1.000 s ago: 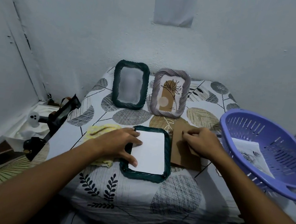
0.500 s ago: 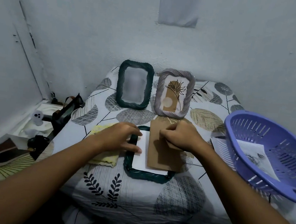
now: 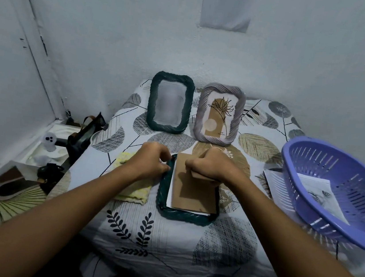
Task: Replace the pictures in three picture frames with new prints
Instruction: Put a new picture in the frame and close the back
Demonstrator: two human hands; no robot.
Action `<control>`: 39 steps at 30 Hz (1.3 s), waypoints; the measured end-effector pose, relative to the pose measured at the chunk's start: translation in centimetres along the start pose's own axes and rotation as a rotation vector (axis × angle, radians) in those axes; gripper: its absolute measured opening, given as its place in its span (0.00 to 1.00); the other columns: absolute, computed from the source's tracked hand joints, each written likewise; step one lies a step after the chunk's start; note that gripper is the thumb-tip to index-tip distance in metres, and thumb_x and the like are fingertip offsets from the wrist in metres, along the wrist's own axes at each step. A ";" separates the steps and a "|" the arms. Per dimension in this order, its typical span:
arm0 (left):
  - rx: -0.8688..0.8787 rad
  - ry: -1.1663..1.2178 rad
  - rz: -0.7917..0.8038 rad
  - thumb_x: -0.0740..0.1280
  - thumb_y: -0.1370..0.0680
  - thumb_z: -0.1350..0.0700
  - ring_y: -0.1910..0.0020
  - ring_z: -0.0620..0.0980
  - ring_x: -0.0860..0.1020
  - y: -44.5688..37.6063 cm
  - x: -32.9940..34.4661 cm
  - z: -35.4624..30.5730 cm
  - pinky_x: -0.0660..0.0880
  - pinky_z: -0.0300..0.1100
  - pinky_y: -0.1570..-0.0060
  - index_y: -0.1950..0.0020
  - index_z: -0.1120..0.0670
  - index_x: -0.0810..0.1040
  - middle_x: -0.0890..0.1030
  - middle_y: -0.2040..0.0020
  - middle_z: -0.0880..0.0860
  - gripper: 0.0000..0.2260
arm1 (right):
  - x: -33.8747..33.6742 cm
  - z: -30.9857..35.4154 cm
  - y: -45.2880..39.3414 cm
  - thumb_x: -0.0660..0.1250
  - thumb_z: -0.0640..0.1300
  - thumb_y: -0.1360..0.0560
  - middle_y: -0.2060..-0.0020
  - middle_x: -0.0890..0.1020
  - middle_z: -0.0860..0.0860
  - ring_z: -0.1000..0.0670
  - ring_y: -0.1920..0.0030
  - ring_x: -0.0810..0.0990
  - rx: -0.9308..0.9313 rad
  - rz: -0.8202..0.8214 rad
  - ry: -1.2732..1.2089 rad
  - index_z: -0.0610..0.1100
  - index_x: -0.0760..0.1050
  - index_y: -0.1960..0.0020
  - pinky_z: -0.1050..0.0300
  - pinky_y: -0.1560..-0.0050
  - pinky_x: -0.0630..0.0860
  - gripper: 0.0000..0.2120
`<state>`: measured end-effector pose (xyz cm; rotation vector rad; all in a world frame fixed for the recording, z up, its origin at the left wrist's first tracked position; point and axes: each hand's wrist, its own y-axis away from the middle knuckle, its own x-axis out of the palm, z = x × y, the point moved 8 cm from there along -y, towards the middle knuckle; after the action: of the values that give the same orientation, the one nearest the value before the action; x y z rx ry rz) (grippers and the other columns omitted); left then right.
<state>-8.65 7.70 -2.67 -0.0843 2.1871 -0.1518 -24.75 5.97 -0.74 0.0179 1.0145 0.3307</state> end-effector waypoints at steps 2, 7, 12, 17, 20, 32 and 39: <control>-0.012 -0.019 0.019 0.75 0.32 0.62 0.58 0.53 0.80 -0.1 0.2 0.1 0.77 0.44 0.56 0.51 0.60 0.83 0.82 0.56 0.56 0.10 | 0.4 0.0 0.2 0.69 0.54 0.33 0.69 0.79 0.48 0.50 0.67 0.77 0.007 0.000 -0.016 0.42 0.79 0.66 0.58 0.66 0.74 0.15; -0.037 -0.043 0.058 0.76 0.32 0.62 0.58 0.52 0.80 -0.1 0.7 0.2 0.78 0.45 0.56 0.55 0.59 0.83 0.83 0.58 0.56 0.08 | 1.0 0.1 0.1 0.69 0.53 0.32 0.70 0.76 0.49 0.50 0.69 0.75 0.034 0.013 -0.036 0.42 0.75 0.67 0.58 0.67 0.71 0.15; -0.050 -0.046 0.068 0.76 0.32 0.64 0.61 0.53 0.82 0.0 0.7 0.0 0.80 0.47 0.57 0.57 0.61 0.83 0.84 0.59 0.58 0.06 | 1.5 0.1 0.2 0.69 0.53 0.33 0.67 0.78 0.48 0.48 0.68 0.78 0.062 0.024 -0.046 0.43 0.75 0.66 0.52 0.66 0.79 0.14; -0.067 -0.050 0.076 0.76 0.32 0.65 0.65 0.51 0.80 0.0 0.8 0.0 0.81 0.48 0.58 0.57 0.61 0.83 0.84 0.59 0.58 0.06 | 2.3 -0.3 -0.4 0.68 0.57 0.37 0.60 0.80 0.45 0.45 0.63 0.81 0.077 0.006 -0.022 0.41 0.77 0.56 0.51 0.66 0.82 0.19; -0.078 -0.046 0.080 0.76 0.32 0.65 0.67 0.50 0.80 0.1 0.9 0.0 0.81 0.47 0.59 0.57 0.60 0.83 0.83 0.60 0.58 0.06 | 2.7 -0.4 -0.6 0.67 0.58 0.37 0.64 0.79 0.46 0.46 0.66 0.79 0.075 -0.012 0.015 0.43 0.74 0.61 0.56 0.71 0.75 0.18; -0.066 -0.062 0.083 0.76 0.32 0.63 0.61 0.51 0.81 0.0 0.9 0.0 0.80 0.46 0.56 0.56 0.60 0.84 0.83 0.58 0.57 0.06 | 3.2 -0.9 -0.3 0.65 0.59 0.34 0.58 0.76 0.47 0.43 0.56 0.78 0.042 -0.073 0.110 0.45 0.70 0.52 0.55 0.61 0.72 0.20; -0.064 -0.070 0.089 0.76 0.32 0.63 0.69 0.48 0.78 0.1 1.0 0.0 0.80 0.45 0.59 0.56 0.60 0.84 0.84 0.60 0.57 0.06 | 3.6 -1.3 -0.3 0.65 0.61 0.36 0.57 0.80 0.45 0.42 0.55 0.80 0.040 -0.075 0.130 0.45 0.73 0.57 0.54 0.58 0.74 0.19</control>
<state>-9.22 7.69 -3.46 -0.0273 2.1217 -0.0280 -23.98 6.50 -4.44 -0.0059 1.1475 0.2452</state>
